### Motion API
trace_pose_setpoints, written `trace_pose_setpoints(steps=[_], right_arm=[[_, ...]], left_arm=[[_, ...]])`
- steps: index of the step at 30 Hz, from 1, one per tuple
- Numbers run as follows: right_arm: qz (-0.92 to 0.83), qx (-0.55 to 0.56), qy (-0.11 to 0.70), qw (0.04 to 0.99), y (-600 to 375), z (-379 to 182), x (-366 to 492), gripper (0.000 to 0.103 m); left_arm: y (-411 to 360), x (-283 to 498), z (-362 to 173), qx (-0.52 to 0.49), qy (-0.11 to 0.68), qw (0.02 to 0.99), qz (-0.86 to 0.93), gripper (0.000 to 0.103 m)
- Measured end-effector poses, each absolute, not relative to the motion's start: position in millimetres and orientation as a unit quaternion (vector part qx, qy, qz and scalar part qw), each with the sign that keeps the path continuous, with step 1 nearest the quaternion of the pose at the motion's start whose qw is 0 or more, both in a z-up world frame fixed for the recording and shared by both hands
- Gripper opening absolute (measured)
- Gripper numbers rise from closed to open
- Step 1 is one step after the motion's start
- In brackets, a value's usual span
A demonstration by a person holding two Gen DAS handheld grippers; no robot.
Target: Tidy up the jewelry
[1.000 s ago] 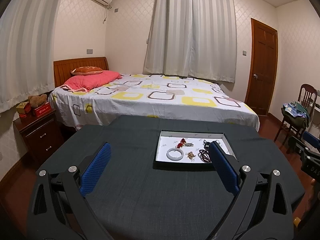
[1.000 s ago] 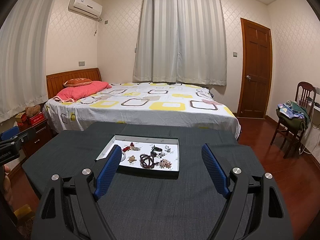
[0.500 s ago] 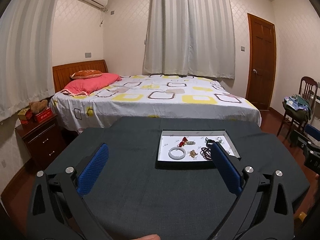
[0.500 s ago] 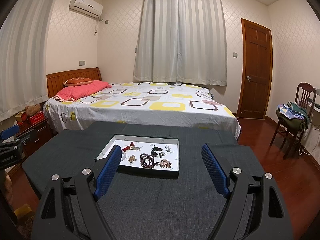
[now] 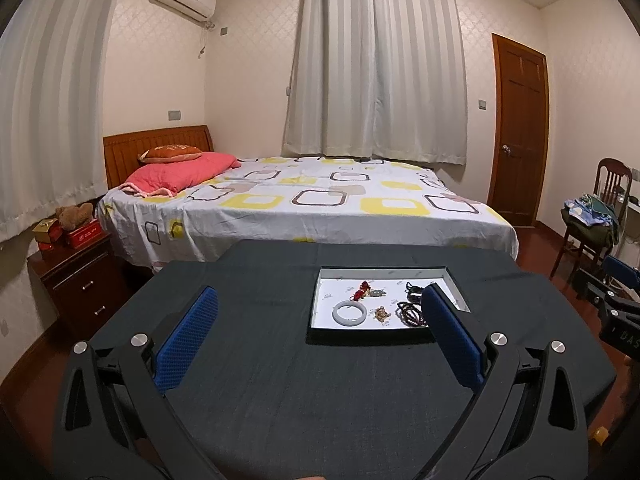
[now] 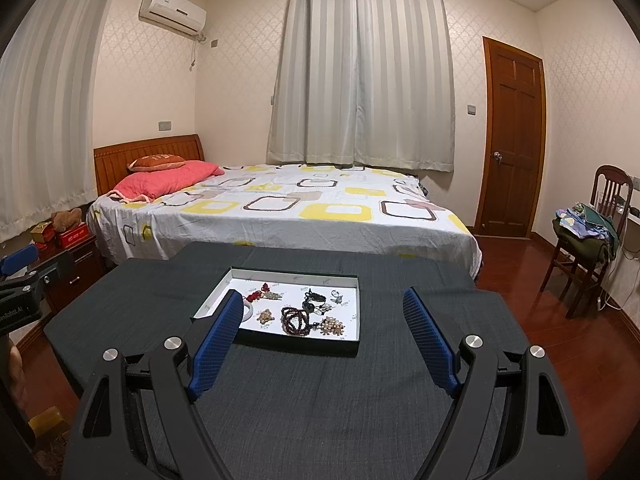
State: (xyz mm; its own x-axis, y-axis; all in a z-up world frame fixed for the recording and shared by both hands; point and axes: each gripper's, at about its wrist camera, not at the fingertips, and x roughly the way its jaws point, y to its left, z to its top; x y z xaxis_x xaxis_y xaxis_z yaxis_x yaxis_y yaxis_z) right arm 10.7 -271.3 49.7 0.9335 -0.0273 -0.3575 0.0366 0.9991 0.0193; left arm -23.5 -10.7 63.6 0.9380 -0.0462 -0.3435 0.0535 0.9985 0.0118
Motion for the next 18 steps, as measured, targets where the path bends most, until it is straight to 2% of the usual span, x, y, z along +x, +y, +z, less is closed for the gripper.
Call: trace_pose_setpoints(steps=[18], right_arm=[[-0.016,0.021,0.198,0.980,-272,31,21,0.079]], left_arm=[[-4,-1,43,-0.008,0.211,0.977,-0.031,0.099]])
